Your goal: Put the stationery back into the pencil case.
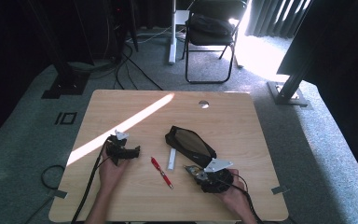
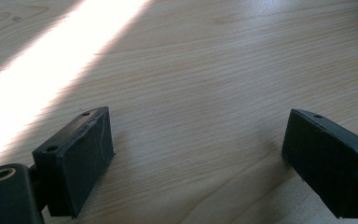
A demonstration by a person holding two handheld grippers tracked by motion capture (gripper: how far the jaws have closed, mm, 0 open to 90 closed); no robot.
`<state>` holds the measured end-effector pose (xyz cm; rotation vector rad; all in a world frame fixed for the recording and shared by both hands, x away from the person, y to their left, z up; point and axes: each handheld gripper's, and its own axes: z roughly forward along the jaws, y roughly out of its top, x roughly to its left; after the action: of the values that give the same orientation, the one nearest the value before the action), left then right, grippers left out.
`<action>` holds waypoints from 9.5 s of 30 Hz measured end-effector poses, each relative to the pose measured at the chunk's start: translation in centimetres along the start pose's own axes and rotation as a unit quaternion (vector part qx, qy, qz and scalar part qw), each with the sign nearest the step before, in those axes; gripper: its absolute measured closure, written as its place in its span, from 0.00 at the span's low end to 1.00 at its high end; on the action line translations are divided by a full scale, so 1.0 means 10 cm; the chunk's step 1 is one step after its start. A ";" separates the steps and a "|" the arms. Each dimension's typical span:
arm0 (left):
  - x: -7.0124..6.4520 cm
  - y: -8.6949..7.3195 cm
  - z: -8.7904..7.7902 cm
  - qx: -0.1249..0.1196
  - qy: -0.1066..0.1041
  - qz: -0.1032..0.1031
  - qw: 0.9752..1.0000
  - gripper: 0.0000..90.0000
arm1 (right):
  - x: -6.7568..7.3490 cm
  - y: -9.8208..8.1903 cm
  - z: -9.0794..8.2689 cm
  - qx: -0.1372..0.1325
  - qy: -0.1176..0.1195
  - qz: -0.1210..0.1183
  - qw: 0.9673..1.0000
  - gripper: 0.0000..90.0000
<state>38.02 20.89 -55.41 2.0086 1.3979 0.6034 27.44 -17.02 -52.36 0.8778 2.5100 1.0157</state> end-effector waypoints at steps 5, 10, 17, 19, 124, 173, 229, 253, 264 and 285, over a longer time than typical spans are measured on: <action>0.00 0.00 0.00 0.000 0.000 0.000 1.000 0.10 | 0.03 0.03 -0.05 -0.008 -0.002 -0.005 1.000 0.46; 0.00 0.00 0.00 0.000 0.000 0.000 1.000 0.10 | 0.05 0.07 -0.11 -0.016 -0.005 -0.010 1.000 0.46; 0.00 0.00 0.00 0.000 0.000 0.000 1.000 0.10 | 0.05 0.11 -0.18 -0.026 -0.011 -0.015 1.000 0.46; 0.00 0.00 0.00 0.000 0.000 0.000 1.000 0.10 | 0.06 0.12 -0.21 -0.027 -0.012 -0.016 0.999 0.46; 0.00 0.00 0.00 -0.001 0.000 0.000 1.000 0.10 | -0.25 0.73 -0.56 -0.109 -0.079 -0.027 0.991 0.46; 0.00 0.00 0.00 0.000 0.000 0.000 1.000 0.10 | -0.45 0.84 -0.22 -0.099 -0.079 -0.007 0.992 0.46; 0.00 0.00 0.00 0.000 0.000 0.000 1.000 0.10 | -0.57 0.87 0.20 -0.050 -0.063 0.002 0.997 0.46; 0.00 0.00 0.00 0.000 0.000 0.000 1.000 0.10 | -0.56 0.87 0.28 -0.023 -0.049 0.003 0.999 0.46; 0.00 0.00 0.00 0.000 0.000 0.000 1.000 0.10 | -0.53 0.89 0.32 -0.010 -0.043 -0.009 0.999 0.46; 0.00 0.00 0.00 0.000 0.000 0.000 1.000 0.10 | -0.53 0.93 0.42 0.019 -0.024 -0.009 0.999 0.45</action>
<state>38.02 20.89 -55.41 2.0077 1.3982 0.6038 37.49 -12.90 -48.53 0.8773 2.4991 0.9335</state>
